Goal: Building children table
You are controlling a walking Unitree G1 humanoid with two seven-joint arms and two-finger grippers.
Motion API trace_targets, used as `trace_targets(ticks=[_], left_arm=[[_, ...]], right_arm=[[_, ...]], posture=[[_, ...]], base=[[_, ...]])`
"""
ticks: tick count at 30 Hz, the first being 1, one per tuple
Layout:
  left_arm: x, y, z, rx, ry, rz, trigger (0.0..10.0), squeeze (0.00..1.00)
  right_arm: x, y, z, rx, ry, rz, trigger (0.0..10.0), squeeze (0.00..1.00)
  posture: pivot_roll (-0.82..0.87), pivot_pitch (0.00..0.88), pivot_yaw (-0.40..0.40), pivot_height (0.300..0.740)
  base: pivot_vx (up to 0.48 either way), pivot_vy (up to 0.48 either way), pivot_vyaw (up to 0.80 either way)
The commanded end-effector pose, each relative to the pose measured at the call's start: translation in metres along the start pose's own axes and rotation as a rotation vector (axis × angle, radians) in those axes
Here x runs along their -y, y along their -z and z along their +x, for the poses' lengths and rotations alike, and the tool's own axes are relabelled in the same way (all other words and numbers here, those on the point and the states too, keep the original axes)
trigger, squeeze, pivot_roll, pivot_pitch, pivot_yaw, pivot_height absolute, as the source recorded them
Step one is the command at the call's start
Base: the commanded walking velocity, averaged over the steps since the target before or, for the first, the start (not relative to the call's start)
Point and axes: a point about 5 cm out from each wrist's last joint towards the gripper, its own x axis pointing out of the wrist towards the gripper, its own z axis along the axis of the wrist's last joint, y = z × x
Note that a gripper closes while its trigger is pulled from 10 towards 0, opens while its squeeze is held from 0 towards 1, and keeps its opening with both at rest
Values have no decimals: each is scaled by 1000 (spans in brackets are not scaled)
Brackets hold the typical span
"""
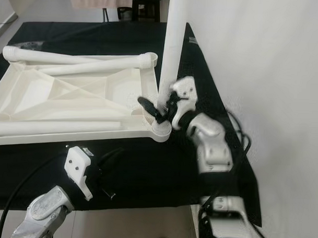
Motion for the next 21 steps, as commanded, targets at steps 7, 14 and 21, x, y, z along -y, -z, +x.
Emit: trace_targets(ticks=[7,14,21], left_arm=[[5,4,2,-15,1,-19,10000,0],[7,4,2,-12,1,-23,10000,0],[8,4,1,-12,2,-26,10000,0]], right_arm=[[10,13,8,-56,-162,76,4824,0],[23,26,7,-92,-82,164,0,0],[25,38,-1,-81,-28,200,0,0]], posture=[[84,108,-58,740],[86,111,-59,740],[65,112,-62,740]], base=[[0,0,0],[0,0,0],[0,0,0]])
